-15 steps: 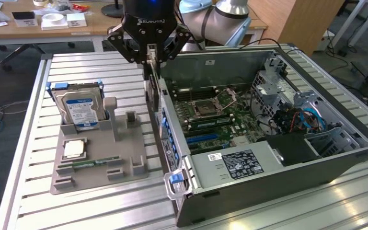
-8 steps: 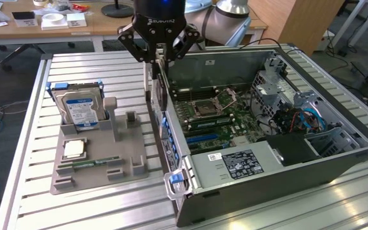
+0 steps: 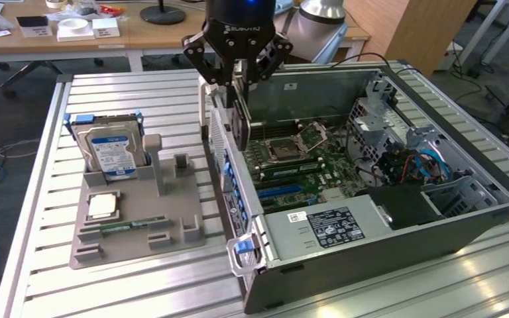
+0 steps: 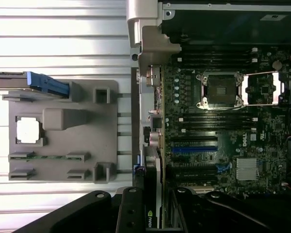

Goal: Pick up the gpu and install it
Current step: 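Pick up the gpu and move the gpu toward the slot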

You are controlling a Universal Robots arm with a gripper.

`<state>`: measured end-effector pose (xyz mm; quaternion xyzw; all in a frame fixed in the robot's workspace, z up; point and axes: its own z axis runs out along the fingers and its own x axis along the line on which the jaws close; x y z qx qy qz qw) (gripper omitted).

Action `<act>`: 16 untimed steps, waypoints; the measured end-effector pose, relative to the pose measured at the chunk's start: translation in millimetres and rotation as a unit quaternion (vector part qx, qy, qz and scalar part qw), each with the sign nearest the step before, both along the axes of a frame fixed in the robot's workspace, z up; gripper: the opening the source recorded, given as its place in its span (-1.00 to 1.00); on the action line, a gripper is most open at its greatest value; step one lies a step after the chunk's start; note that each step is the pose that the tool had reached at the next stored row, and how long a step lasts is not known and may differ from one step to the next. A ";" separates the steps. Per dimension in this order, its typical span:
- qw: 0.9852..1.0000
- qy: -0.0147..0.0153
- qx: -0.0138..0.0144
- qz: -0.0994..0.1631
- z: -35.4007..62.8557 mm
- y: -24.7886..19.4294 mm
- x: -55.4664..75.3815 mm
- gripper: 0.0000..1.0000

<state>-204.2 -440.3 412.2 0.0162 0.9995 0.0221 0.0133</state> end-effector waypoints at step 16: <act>1.000 0.000 0.000 0.000 0.1 0.4 46.0 -0.47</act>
